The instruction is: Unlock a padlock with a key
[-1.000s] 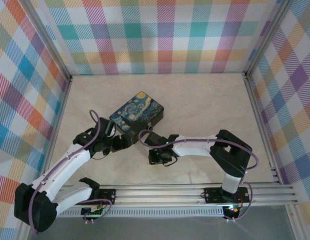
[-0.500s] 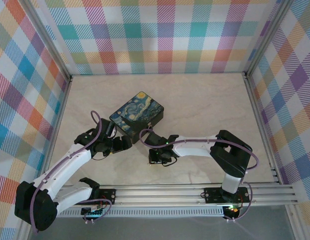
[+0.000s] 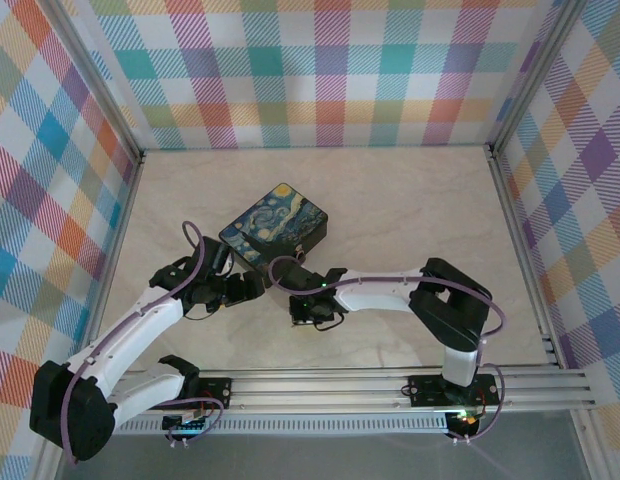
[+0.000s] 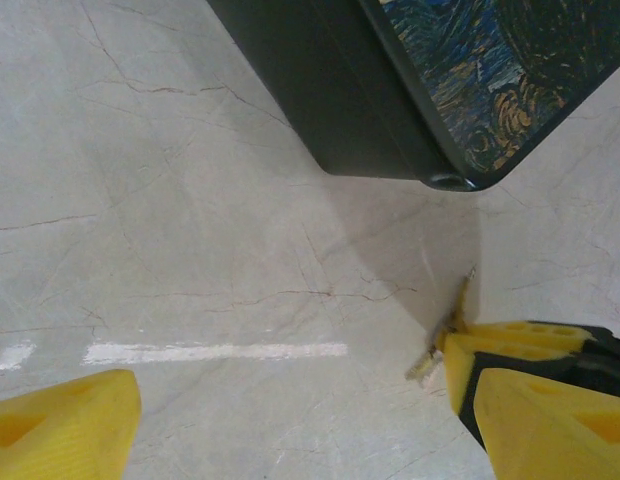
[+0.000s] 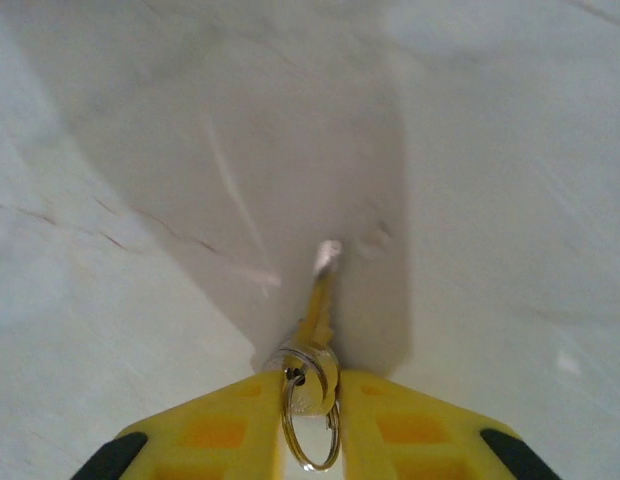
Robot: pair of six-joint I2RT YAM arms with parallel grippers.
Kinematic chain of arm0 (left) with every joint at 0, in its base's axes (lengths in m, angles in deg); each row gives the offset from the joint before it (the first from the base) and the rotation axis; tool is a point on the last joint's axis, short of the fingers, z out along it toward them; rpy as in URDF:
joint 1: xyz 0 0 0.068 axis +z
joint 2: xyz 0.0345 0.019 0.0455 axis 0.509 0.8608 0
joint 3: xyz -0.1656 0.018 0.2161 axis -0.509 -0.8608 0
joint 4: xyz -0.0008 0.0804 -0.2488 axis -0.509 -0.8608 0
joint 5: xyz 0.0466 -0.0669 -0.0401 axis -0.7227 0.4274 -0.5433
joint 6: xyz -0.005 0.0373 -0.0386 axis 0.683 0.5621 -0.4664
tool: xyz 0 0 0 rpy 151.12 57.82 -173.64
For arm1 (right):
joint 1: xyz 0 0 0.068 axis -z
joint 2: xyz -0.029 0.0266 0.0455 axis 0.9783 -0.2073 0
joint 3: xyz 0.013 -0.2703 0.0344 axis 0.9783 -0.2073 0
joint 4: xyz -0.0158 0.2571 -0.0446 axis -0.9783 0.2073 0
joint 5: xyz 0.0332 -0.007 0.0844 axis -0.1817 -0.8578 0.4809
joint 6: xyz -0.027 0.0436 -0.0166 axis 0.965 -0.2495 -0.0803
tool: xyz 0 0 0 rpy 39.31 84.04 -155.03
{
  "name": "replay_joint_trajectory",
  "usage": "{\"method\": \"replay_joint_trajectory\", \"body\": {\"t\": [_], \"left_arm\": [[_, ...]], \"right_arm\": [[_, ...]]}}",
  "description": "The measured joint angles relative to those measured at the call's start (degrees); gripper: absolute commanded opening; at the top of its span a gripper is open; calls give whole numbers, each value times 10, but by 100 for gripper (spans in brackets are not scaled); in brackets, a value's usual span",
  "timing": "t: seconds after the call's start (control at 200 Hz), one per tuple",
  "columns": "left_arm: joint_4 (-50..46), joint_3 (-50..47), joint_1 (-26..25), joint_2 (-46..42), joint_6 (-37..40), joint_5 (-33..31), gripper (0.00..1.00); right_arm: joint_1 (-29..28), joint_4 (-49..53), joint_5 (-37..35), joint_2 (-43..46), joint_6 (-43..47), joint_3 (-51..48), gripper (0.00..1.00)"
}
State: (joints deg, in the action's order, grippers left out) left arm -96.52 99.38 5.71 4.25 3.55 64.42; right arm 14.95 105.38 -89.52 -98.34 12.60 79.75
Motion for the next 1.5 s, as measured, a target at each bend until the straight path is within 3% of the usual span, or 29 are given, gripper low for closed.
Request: {"method": "replay_joint_trajectory", "body": {"t": [0.39,0.78,1.045,1.235,1.5], "left_arm": [[33,-19,-14,28,-12,24,86],[118,-26,-59,98,-72,47,86],[190,-21,-109,101,-163,63,83],[219,-21,-133,97,-226,50,72],[229,-21,-133,82,-257,32,60]], "right_arm": [[9,-158,5,22,-22,-73,0],[37,-236,46,98,-63,-178,0],[69,-269,78,162,-98,-213,0],[87,-280,92,183,-105,-228,0],[98,-286,107,197,-116,-241,0]]}}
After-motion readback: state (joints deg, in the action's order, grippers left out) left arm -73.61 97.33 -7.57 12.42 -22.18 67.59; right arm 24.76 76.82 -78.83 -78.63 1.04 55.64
